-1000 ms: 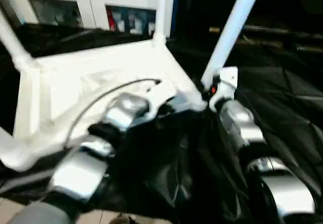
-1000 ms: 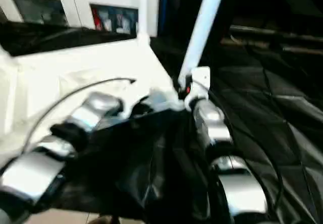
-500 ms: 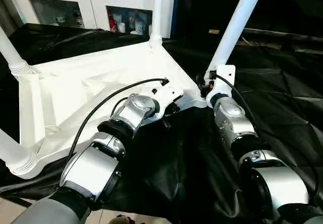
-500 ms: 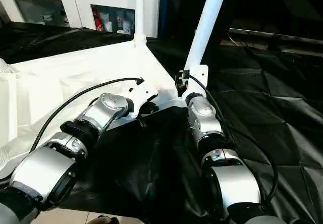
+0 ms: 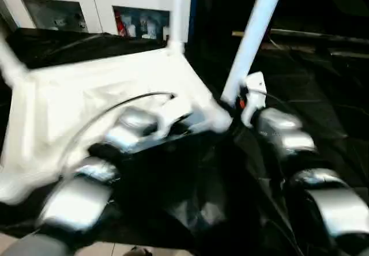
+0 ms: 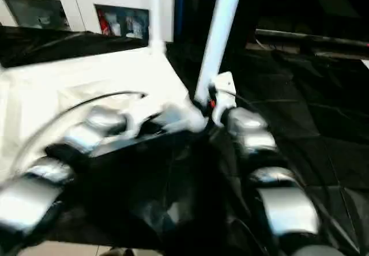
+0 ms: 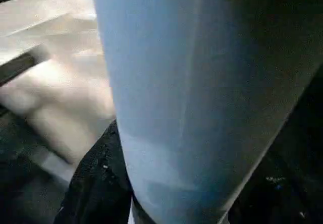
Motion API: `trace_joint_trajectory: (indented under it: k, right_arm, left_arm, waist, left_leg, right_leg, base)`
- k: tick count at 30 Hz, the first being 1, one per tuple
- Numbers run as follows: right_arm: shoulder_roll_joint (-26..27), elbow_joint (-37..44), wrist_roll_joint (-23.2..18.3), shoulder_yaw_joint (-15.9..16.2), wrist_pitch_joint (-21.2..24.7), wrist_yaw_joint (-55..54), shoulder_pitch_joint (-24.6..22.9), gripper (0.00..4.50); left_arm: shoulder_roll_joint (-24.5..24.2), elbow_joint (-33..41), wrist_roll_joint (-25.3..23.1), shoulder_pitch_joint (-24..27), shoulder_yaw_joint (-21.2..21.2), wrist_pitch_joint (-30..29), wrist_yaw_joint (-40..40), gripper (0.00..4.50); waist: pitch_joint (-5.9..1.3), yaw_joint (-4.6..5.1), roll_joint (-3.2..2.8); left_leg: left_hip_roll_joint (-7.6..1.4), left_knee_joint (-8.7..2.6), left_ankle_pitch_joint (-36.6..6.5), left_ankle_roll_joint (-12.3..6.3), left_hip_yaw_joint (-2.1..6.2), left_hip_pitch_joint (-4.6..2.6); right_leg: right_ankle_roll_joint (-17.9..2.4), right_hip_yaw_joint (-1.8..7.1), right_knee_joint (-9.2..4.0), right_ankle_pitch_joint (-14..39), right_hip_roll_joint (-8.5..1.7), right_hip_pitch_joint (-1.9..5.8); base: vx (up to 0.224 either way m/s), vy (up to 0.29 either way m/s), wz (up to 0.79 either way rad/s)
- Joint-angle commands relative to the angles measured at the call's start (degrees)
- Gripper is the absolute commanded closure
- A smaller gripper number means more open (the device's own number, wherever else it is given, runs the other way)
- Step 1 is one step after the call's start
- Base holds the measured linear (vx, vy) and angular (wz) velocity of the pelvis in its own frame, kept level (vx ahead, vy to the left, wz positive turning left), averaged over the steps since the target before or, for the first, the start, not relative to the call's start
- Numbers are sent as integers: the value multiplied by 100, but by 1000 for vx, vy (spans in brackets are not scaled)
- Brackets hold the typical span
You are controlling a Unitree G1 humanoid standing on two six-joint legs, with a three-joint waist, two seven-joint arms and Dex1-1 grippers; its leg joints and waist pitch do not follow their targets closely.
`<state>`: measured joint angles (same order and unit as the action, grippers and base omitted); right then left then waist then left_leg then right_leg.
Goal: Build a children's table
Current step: Rotate leg to tighten
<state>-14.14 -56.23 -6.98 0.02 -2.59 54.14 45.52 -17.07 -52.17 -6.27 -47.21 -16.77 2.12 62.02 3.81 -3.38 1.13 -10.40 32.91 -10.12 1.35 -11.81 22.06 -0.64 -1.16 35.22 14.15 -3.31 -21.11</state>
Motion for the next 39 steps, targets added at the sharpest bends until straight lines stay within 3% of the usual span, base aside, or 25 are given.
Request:
trace_joint_trajectory:
  k: [1, 6, 11, 18, 21, 23, 25, 27, 31, 32, 34, 36, 39]
  right_arm:
    - [47, -332, 236, 530, 321, 781, -430, 261]
    - [-265, 13, 180, 682, 404, 1793, -659, 261]
    - [-364, 265, 175, 769, 412, 2174, -864, 261]
    - [-225, 348, 143, 623, 377, 1696, -989, 261]
    - [-92, 235, 119, 429, 388, 1104, -934, 261]
    - [101, -28, 185, 193, 427, -57, -827, 261]
    - [317, -274, 186, -33, 533, -1181, -719, 261]
    - [454, -387, 123, -182, 605, -1743, -644, 261]
    - [723, -676, -15, -451, 679, -2802, -422, 261]
    - [974, -872, -23, -519, 643, -3487, -239, 261]
    - [1144, -981, -14, -543, 636, -3851, -126, 261]
    - [1198, -1015, 25, -528, 592, -3965, -89, 261]
    - [1346, -1096, 18, -560, 642, -4132, 0, 261]
  left_arm:
    - [18, 501, 298, 24, -94, 469, 541, 450]
    - [-375, 955, 445, 326, -35, 584, 1165, 450]
    - [-537, 1164, 536, 449, 27, 552, 1379, 450]
    - [-431, 1041, 359, 374, 106, 501, 885, 450]
    - [-330, 941, 290, 299, 144, 327, 585, 450]
    - [-125, 710, 155, 124, 179, 26, 45, 450]
    - [153, 338, -35, -136, 183, -311, -672, 450]
    - [334, 92, -134, -302, 186, -498, -1120, 450]
    - [771, -403, -152, -641, 255, -821, -1874, 450]
    - [1172, -788, -204, -885, 257, -955, -2516, 450]
    - [1410, -1008, -260, -1007, 259, -990, -2896, 450]
    - [1483, -1071, -280, -1035, 260, -1012, -2968, 450]
    - [1588, -1170, -349, -1100, 246, -1023, -3090, 450]
  waist:
    - [-330, -57, -23]
    - [-322, -72, -51]
    - [-314, -93, -39]
    - [-320, -147, -40]
    - [-292, -143, -41]
    - [-268, -117, -51]
    - [-242, -67, -60]
    - [-238, -28, -52]
    - [-268, -5, -57]
    - [-271, -4, -64]
    - [-299, -27, -81]
    - [-321, -57, -57]
    - [-339, -58, -64]
  left_leg:
    - [-417, -323, -678, -658, 158, -144]
    - [-434, -367, -878, -403, 153, -182]
    - [-420, -365, -817, -395, 141, -181]
    - [-412, -361, -712, -356, 136, -192]
    - [-417, -400, -1031, -203, 142, -205]
    - [-414, -447, -1303, -18, 162, -211]
    - [-395, -502, -1753, 319, 201, -249]
    - [-392, -518, -1939, 458, 221, -277]
    - [-367, -493, -1844, 390, 198, -285]
    - [-365, -493, -1743, 372, 200, -269]
    - [-342, -459, -1527, 309, 186, -265]
    - [-336, -434, -1188, 122, 193, -199]
    - [-325, -402, -921, -81, 186, -185]
  right_leg:
    - [-1813, 172, -279, -1056, -542, 184]
    - [-1815, 180, -297, -606, -529, 145]
    - [-1790, 191, -299, -579, -536, 128]
    - [-1748, 191, -287, -684, -531, 122]
    - [-1684, 202, -346, -154, -544, 99]
    - [-1613, 214, -397, 409, -559, 80]
    - [-1399, 231, -478, 1321, -578, 32]
    - [-1262, 238, -522, 1624, -577, 1]
    - [-1261, 258, -527, 1187, -556, -22]
    - [-1303, 257, -515, 979, -550, -4]
    - [-1352, 250, -485, 533, -543, 24]
    - [-1364, 239, -444, 39, -560, 103]
    - [-1413, 220, -400, -478, -543, 122]
  base:
    - [0, 0, 0]
    - [0, 0, 0]
    - [0, 0, 0]
    - [0, 0, 0]
    - [0, 0, 0]
    - [0, 0, 0]
    - [-26, 5, -3]
    - [-26, 5, -3]
    - [0, 0, 0]
    - [0, 0, 0]
    - [0, 0, 0]
    - [0, 0, 0]
    - [0, 0, 0]
